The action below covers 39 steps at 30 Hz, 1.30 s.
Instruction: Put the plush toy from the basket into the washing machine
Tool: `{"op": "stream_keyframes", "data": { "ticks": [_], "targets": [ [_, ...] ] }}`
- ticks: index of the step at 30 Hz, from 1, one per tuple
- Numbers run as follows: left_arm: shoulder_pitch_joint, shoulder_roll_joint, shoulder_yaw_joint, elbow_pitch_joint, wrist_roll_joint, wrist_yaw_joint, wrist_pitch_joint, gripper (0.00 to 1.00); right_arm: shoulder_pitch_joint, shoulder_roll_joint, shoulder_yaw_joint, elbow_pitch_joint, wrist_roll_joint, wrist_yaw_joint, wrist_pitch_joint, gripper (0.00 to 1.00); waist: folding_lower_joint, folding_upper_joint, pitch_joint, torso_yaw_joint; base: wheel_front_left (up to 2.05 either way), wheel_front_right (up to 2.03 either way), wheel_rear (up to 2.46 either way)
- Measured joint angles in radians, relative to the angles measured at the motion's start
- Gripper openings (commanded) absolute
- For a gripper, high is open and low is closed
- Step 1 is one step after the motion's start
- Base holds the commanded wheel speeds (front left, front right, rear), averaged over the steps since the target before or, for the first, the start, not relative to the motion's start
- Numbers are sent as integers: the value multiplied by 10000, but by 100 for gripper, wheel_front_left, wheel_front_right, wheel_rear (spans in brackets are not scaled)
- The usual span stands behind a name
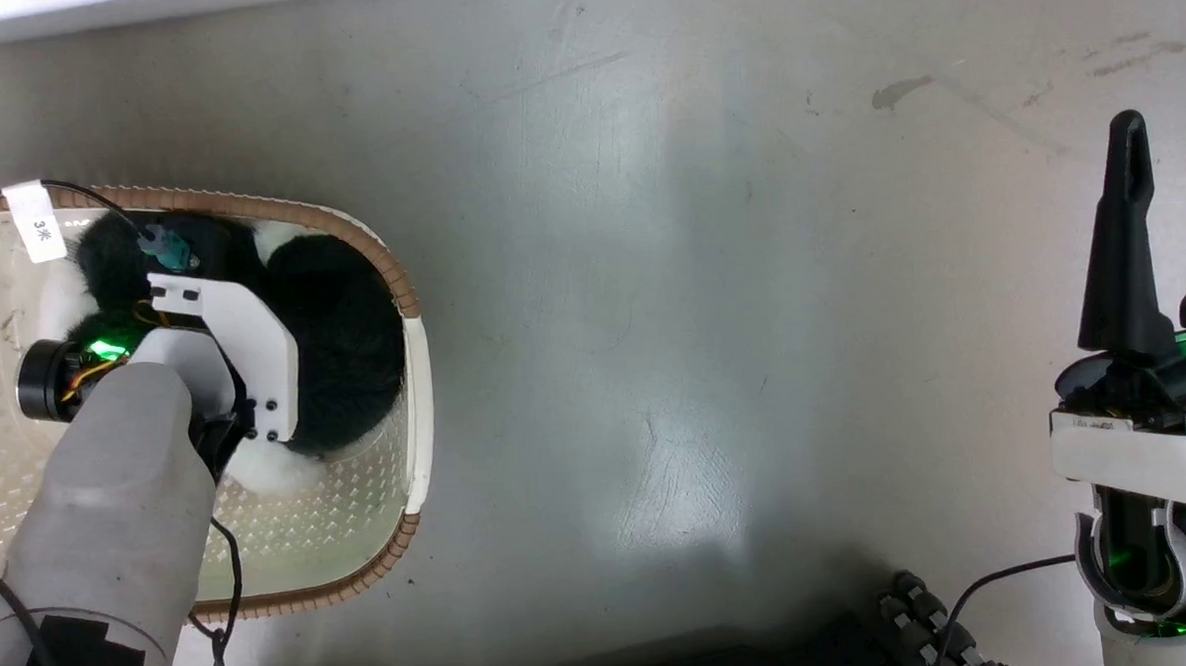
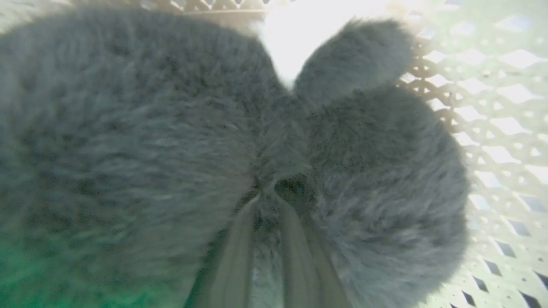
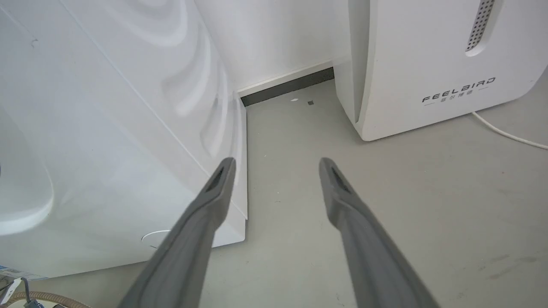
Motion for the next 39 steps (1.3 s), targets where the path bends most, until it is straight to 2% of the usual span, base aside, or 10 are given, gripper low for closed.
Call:
{"op": "stream_keyframes", "data": {
  "ticks": [9, 28, 39],
  "targets": [
    [693, -407, -128, 244, -213, -21, -970, 0, 9, 0, -31, 384, -94, 0, -2, 100, 0, 0, -1002, 174, 0, 0, 0],
    [2616, -1204, -761, 332, -111, -171, -3651, 0, 1371, 0, -188, 1453, -533, 0, -4, 100, -1, 0, -4698, 1148, 0, 0, 0],
    [3387, -1231, -673, -763, -138, 286, -4084, 0, 2221, 0, -215, 1730, -581, 0, -2, 100, -1, 0, -6572, 1701, 0, 0, 0]
  ]
}}
